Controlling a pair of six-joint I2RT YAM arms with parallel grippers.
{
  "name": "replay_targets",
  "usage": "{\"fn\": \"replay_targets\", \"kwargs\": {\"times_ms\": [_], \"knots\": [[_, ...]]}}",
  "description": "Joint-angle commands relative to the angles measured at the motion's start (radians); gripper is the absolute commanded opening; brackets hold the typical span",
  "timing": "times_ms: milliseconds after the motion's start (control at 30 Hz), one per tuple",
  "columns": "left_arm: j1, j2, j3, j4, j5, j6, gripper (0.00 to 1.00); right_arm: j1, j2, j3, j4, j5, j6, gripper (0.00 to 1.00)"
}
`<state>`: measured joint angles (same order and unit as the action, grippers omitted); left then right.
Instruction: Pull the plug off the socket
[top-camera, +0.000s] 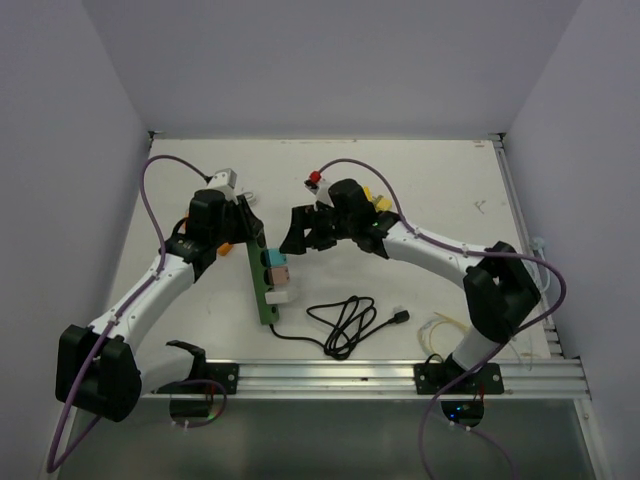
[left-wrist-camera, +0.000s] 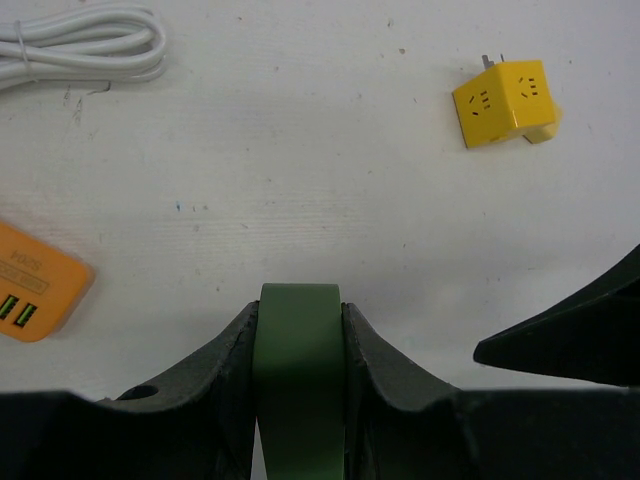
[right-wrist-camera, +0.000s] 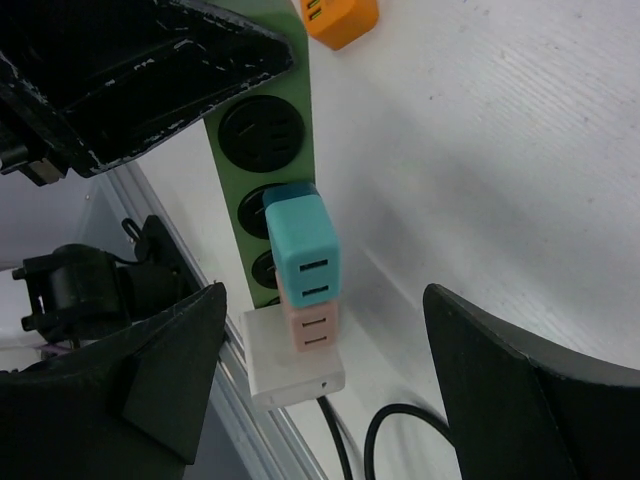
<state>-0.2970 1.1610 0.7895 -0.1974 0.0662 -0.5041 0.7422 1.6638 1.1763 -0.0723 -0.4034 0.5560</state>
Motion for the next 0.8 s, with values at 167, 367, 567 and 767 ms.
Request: {"fn": "replay_targets", "kwargs": {"times_ms": [167, 367, 567, 767], "knots": [[-0.002, -0.033, 0.051, 0.072, 0.041, -0.027, 0.00, 0.083, 0.100, 0.089, 0.066, 0.012, -0.008, 0.79], [-0.002, -0.043, 0.044, 0.076, 0.046, -0.033, 0.00, 0.102, 0.140, 0.129, 0.066, 0.021, -0.018, 0.62], [-0.004, -0.049, 0.040, 0.081, 0.053, -0.037, 0.00, 0.102, 0.152, 0.132, 0.068, 0.018, -0.021, 0.32], [-0.002, -0.058, 0.034, 0.082, 0.053, -0.045, 0.00, 0.102, 0.136, 0.121, 0.062, 0.028, -0.036, 0.00]]}}
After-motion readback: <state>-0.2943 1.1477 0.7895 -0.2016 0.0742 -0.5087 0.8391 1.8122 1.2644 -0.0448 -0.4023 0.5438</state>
